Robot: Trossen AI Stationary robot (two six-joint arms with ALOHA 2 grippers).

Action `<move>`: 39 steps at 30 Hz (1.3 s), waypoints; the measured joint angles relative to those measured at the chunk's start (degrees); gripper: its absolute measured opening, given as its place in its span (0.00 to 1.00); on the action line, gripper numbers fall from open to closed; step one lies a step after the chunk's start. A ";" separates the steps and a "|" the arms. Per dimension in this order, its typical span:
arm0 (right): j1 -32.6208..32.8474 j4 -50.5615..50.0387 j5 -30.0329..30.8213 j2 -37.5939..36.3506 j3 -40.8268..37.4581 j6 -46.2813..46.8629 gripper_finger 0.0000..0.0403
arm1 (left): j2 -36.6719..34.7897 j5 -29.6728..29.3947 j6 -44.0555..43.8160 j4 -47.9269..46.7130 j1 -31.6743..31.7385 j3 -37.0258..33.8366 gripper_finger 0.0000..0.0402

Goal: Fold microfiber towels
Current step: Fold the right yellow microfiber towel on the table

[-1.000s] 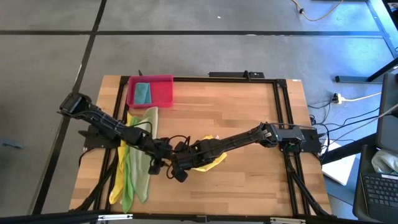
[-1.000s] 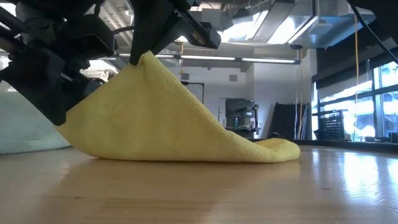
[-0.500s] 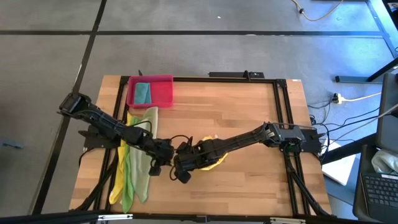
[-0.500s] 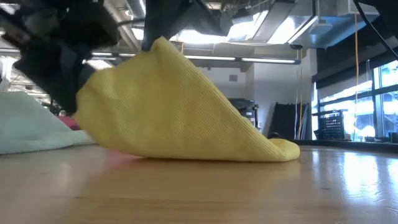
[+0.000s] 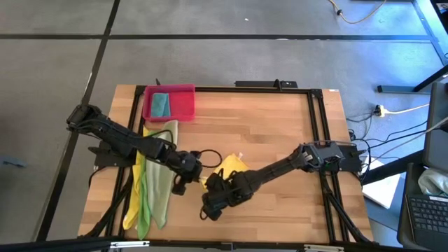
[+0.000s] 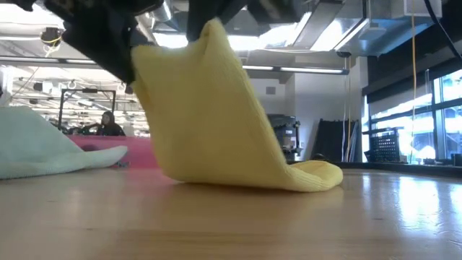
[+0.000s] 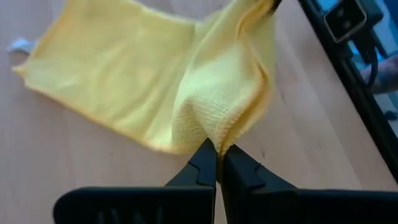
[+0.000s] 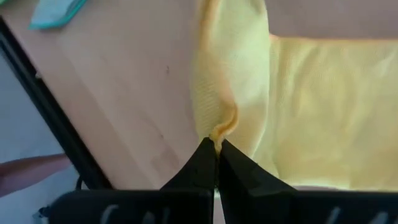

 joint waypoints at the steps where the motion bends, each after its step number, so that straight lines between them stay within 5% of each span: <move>1: 0.45 -0.31 0.01 0.00 0.00 0.97 0.02 | 0.00 0.77 0.24 -0.79 0.27 0.00 0.00; 9: 2.94 -1.40 1.87 0.00 0.00 5.13 0.02 | 0.00 6.45 1.22 -0.49 0.30 0.00 0.00; 25: 3.98 -19.72 6.50 -0.59 0.09 10.13 0.02 | 2.51 3.08 5.89 12.68 7.20 0.01 0.00; 39: 4.01 -19.88 10.07 -0.70 -5.62 8.66 0.03 | 11.00 0.92 5.46 17.28 10.11 0.00 0.00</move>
